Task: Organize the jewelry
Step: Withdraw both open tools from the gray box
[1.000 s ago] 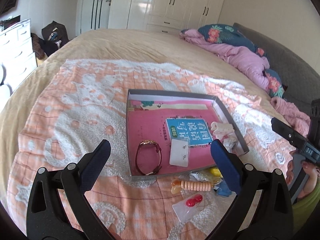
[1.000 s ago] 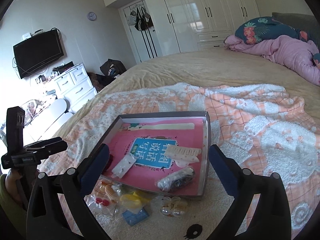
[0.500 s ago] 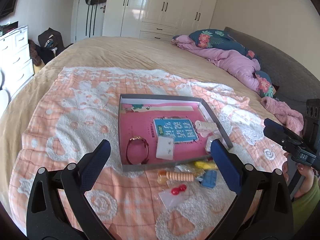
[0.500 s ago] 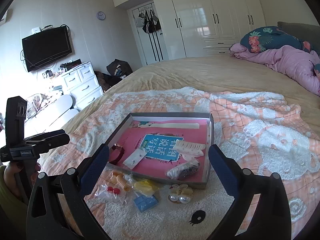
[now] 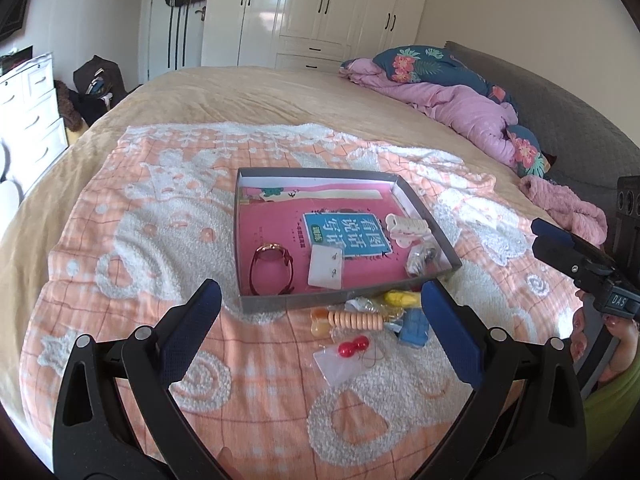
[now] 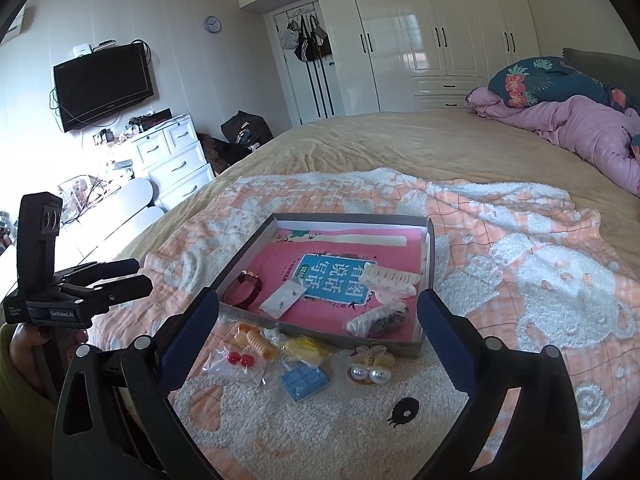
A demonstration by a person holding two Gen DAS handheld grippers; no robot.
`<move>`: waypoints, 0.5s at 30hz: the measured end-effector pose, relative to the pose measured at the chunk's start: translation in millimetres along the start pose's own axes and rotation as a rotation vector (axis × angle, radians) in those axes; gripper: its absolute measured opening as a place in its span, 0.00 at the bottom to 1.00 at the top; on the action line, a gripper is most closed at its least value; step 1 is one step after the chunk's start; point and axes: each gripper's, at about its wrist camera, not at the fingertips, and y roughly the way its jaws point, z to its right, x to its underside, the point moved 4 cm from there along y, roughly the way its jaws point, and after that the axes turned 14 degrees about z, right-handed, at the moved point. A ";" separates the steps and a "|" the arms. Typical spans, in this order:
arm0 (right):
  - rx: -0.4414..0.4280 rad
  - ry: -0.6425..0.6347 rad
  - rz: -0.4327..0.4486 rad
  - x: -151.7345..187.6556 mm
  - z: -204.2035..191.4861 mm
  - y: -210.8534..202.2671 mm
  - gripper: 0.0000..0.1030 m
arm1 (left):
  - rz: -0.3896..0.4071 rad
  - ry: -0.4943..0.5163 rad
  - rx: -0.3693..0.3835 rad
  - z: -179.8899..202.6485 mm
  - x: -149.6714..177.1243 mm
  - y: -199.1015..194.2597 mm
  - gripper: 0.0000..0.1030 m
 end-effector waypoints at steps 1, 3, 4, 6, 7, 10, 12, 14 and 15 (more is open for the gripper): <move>0.000 -0.003 -0.002 0.9 -1.1 -1.1 0.96 | -0.003 0.001 -0.001 -0.7 1.0 -0.6 0.91; -0.001 -0.006 -0.005 2.4 -2.3 -2.9 0.96 | -0.010 0.003 -0.001 -0.8 4.2 -2.4 0.91; -0.002 -0.007 -0.008 4.0 -3.4 -3.9 0.96 | -0.012 0.004 -0.002 -1.1 5.5 -3.1 0.91; -0.006 -0.009 -0.016 6.5 -5.3 -5.1 0.96 | -0.020 0.010 -0.006 -2.0 10.0 -5.4 0.91; -0.008 -0.012 -0.022 8.6 -6.7 -5.6 0.96 | -0.024 0.014 -0.009 -2.6 11.9 -6.2 0.91; -0.012 -0.020 -0.043 14.5 -10.4 -5.3 0.96 | -0.040 0.018 -0.015 -4.6 19.1 -8.5 0.91; -0.016 -0.022 -0.057 18.5 -12.2 -4.6 0.96 | -0.054 0.022 -0.022 -6.1 24.8 -9.2 0.91; -0.018 -0.026 -0.079 25.1 -14.2 -3.0 0.96 | -0.067 0.021 -0.024 -7.8 30.3 -9.9 0.91; -0.018 -0.027 -0.085 26.8 -14.8 -2.2 0.96 | -0.072 0.019 -0.025 -8.0 32.8 -9.9 0.91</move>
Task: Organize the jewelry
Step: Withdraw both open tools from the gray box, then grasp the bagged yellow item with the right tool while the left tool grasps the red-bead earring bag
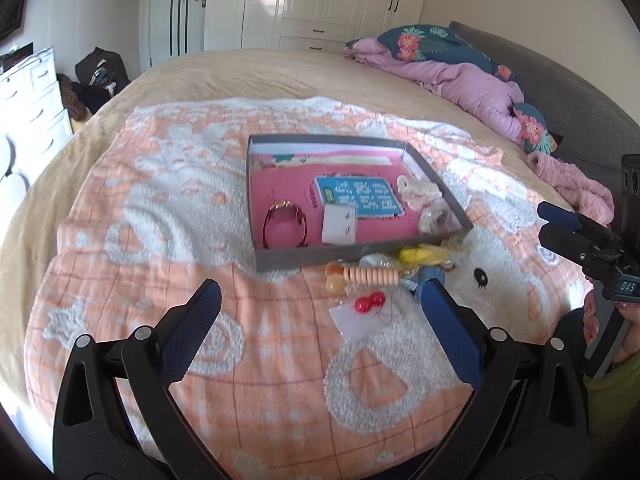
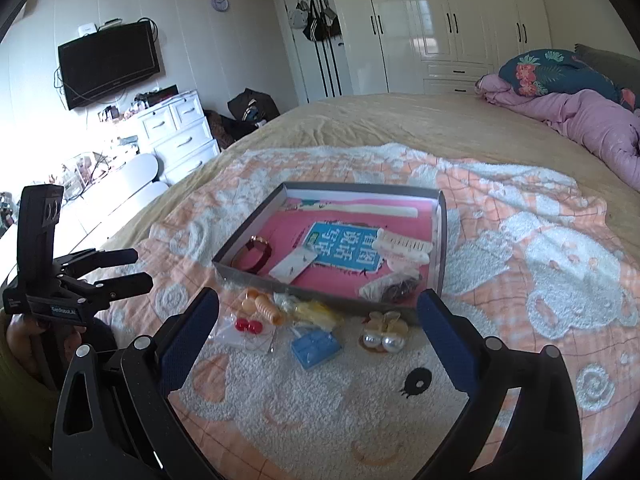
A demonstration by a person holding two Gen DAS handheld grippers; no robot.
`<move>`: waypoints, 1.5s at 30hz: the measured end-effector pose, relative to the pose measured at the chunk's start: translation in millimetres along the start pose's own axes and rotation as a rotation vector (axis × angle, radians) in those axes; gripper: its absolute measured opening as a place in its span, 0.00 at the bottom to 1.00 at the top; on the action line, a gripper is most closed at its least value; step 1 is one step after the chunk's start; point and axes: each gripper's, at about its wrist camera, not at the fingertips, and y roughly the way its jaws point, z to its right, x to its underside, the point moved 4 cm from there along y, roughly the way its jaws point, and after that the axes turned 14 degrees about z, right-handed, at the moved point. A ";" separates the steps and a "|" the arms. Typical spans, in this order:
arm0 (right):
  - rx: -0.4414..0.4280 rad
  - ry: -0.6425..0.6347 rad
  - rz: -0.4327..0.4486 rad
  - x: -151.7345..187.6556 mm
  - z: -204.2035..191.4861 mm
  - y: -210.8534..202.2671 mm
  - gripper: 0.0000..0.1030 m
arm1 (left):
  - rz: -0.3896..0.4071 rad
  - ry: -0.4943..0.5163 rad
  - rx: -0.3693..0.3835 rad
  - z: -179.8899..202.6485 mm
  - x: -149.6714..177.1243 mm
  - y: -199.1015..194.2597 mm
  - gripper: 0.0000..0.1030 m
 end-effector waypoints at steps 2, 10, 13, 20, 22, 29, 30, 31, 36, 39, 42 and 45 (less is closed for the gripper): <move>-0.003 -0.003 -0.017 5.8 -1.9 2.2 0.96 | -0.011 0.003 0.001 0.3 4.2 0.3 0.91; -0.004 -0.011 -0.068 24.9 -4.3 6.4 0.96 | -0.045 0.029 0.017 9.3 15.9 6.4 0.91; 0.000 -0.008 -0.081 30.3 -2.5 5.6 0.96 | -0.058 0.035 0.027 13.7 20.3 10.6 0.91; 0.009 0.008 -0.096 36.7 5.3 6.4 0.96 | -0.110 0.058 0.048 25.5 36.6 26.4 0.91; 0.006 0.010 -0.098 37.6 6.8 8.1 0.96 | -0.124 0.065 0.053 28.3 42.1 31.0 0.91; -0.007 0.049 -0.140 48.4 16.1 26.1 0.96 | -0.170 0.064 0.050 28.1 58.5 50.2 0.91; -0.009 0.049 -0.145 49.2 16.2 28.7 0.96 | -0.173 0.063 0.051 27.9 60.8 53.5 0.91; -0.014 0.050 -0.150 50.3 16.4 31.9 0.96 | -0.176 0.063 0.049 27.4 62.3 56.1 0.91; -0.037 0.011 -0.178 53.6 10.2 53.2 0.96 | -0.196 0.064 0.053 25.3 70.0 70.8 0.91; -0.046 -0.014 -0.191 55.4 7.3 68.1 0.95 | -0.200 0.051 0.061 23.7 70.2 77.1 0.91; -0.047 -0.030 -0.204 57.2 6.5 82.2 0.91 | -0.198 0.052 0.064 22.5 68.9 81.9 0.91; -0.053 -0.049 -0.214 57.4 3.6 91.6 0.82 | -0.201 0.045 0.068 21.4 69.5 86.4 0.91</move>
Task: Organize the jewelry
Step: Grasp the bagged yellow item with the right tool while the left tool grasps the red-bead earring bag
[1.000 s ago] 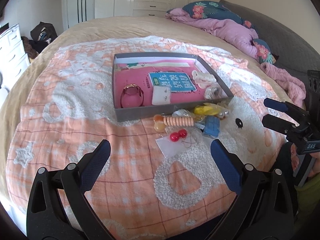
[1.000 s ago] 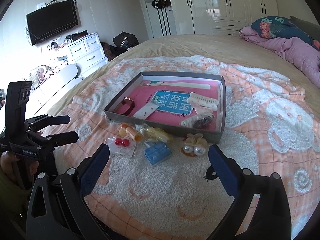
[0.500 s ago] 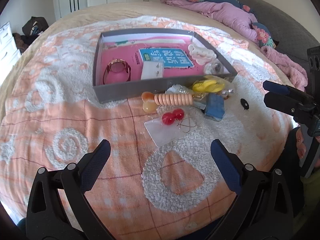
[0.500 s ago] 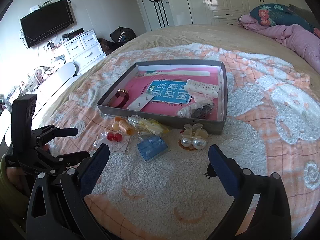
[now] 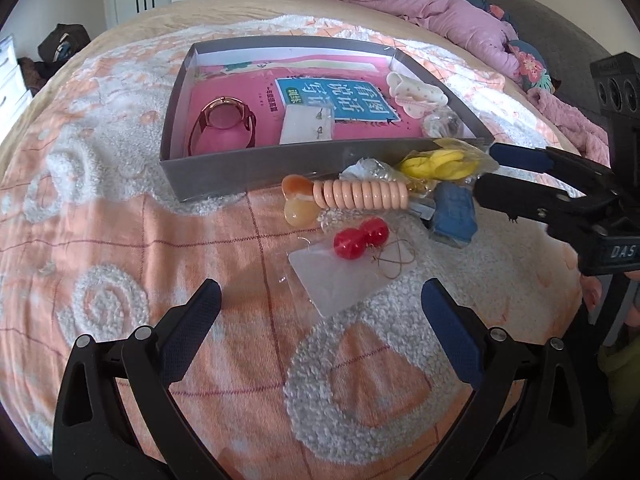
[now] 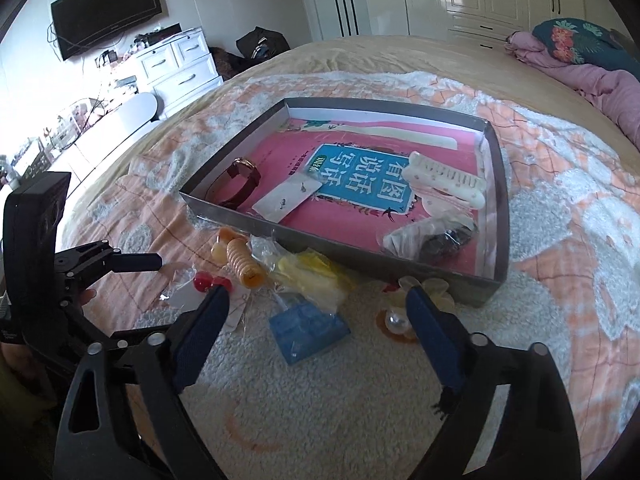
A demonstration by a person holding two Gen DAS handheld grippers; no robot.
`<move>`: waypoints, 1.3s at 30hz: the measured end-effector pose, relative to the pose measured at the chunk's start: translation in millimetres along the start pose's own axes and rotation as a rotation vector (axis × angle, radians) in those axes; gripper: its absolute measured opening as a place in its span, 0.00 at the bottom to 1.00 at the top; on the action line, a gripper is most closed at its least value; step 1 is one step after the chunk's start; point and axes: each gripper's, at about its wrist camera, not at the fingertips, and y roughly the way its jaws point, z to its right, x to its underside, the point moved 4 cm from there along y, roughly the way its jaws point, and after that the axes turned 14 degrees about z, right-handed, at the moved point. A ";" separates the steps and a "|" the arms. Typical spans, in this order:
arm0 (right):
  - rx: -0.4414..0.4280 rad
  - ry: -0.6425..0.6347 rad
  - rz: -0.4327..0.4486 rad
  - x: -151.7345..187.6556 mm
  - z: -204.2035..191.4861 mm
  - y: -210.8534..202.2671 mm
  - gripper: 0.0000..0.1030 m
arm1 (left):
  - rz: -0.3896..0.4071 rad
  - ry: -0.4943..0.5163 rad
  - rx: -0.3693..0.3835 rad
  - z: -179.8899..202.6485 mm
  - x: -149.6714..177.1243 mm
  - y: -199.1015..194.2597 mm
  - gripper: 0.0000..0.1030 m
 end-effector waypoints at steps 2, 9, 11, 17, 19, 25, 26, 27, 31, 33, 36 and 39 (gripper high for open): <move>-0.007 -0.013 -0.004 -1.9 -2.3 7.4 0.76 | 0.000 -0.004 0.003 -0.8 -0.7 2.9 0.91; -0.024 -0.002 -0.019 -2.2 -2.0 26.8 0.42 | 0.006 -0.014 0.018 -0.1 -4.0 8.2 0.91; -0.038 0.015 -0.001 -3.2 1.8 22.9 0.35 | 0.008 -0.010 0.020 1.0 -4.3 9.4 0.91; -0.034 0.064 0.050 -6.0 15.4 3.9 0.31 | 0.009 0.006 0.032 10.5 -8.0 16.7 0.91; -0.036 0.083 0.066 -7.4 20.4 -2.7 0.22 | 0.007 0.016 0.032 15.3 -9.2 21.1 0.91; -0.034 0.103 0.093 -11.1 27.3 -11.7 0.17 | 0.004 0.105 -0.043 28.3 -8.6 34.1 0.76; -0.033 0.100 0.096 -11.2 26.4 -12.3 0.14 | 0.009 0.102 -0.046 27.3 -9.4 33.4 0.71; -0.032 0.097 0.098 -11.0 26.1 -13.3 0.13 | 0.012 0.096 -0.048 25.2 -10.6 32.4 0.69; -0.025 0.096 0.098 -8.6 27.1 -16.1 0.13 | 0.020 0.084 -0.032 19.7 -12.4 26.5 0.61; -0.012 0.098 0.097 -7.3 29.0 -17.1 0.13 | 0.031 0.090 -0.028 19.2 -13.2 21.0 0.56; -0.005 0.098 0.087 -3.4 31.7 -18.0 0.13 | 0.038 0.065 -0.011 14.6 -13.2 14.1 0.53; -0.003 0.106 0.069 0.5 34.1 -15.5 0.13 | 0.039 0.041 -0.003 10.8 -11.1 9.4 0.53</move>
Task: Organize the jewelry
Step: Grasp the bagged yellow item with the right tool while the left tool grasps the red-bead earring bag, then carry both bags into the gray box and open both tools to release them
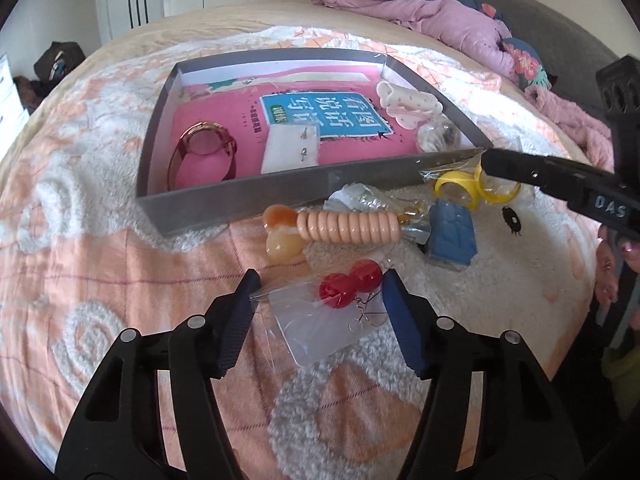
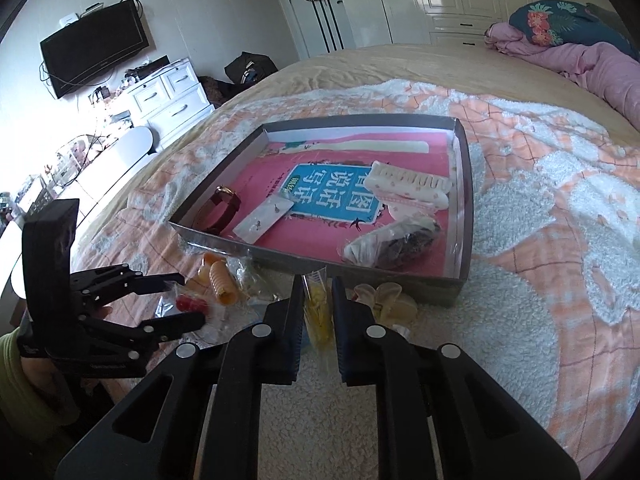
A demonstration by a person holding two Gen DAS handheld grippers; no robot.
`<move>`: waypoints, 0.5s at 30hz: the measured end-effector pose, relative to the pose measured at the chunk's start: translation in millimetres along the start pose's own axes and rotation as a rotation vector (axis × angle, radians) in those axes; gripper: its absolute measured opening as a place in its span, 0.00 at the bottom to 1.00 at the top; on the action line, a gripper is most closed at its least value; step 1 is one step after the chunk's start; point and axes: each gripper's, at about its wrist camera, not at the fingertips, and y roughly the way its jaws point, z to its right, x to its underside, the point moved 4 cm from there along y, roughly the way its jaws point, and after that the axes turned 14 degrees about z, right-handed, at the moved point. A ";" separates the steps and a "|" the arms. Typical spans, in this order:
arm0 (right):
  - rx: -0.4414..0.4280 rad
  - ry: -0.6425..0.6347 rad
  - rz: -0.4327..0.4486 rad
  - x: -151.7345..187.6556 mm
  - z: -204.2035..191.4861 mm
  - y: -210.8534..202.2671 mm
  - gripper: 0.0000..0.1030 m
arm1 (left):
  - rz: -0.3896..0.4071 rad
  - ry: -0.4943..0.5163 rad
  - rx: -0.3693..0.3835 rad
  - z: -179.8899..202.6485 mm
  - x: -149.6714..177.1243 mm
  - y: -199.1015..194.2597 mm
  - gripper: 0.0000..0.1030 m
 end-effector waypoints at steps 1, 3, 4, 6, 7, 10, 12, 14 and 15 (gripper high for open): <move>0.001 -0.004 -0.002 0.8 -0.8 0.2 0.13 | 0.006 -0.007 -0.003 -2.5 0.6 -3.8 0.52; -0.004 -0.018 -0.015 3.0 -3.2 2.0 0.13 | 0.014 -0.021 0.000 -5.7 1.3 -9.6 0.51; -0.002 -0.021 -0.023 4.6 -4.0 2.7 0.14 | 0.019 -0.028 0.001 -7.1 1.1 -12.0 0.51; 0.001 -0.025 -0.034 7.8 -4.8 3.1 0.14 | 0.032 -0.051 0.006 -11.3 -0.4 -19.0 0.51; 0.005 -0.025 -0.033 8.4 -4.6 2.3 0.14 | 0.040 -0.056 0.006 -13.0 -1.5 -22.2 0.51; 0.011 -0.023 -0.023 6.5 -5.0 -3.9 0.14 | 0.063 -0.073 0.000 -18.7 -6.0 -30.9 0.51; 0.004 -0.028 -0.009 4.4 -7.1 -9.9 0.13 | 0.081 -0.087 -0.003 -22.0 -9.7 -36.6 0.51; 0.002 -0.024 0.010 0.7 -7.8 -16.0 0.13 | 0.099 -0.100 -0.006 -25.4 -14.1 -43.3 0.51; 0.000 -0.019 0.015 -0.9 -7.3 -18.0 0.13 | 0.113 -0.106 -0.008 -27.5 -16.6 -47.4 0.51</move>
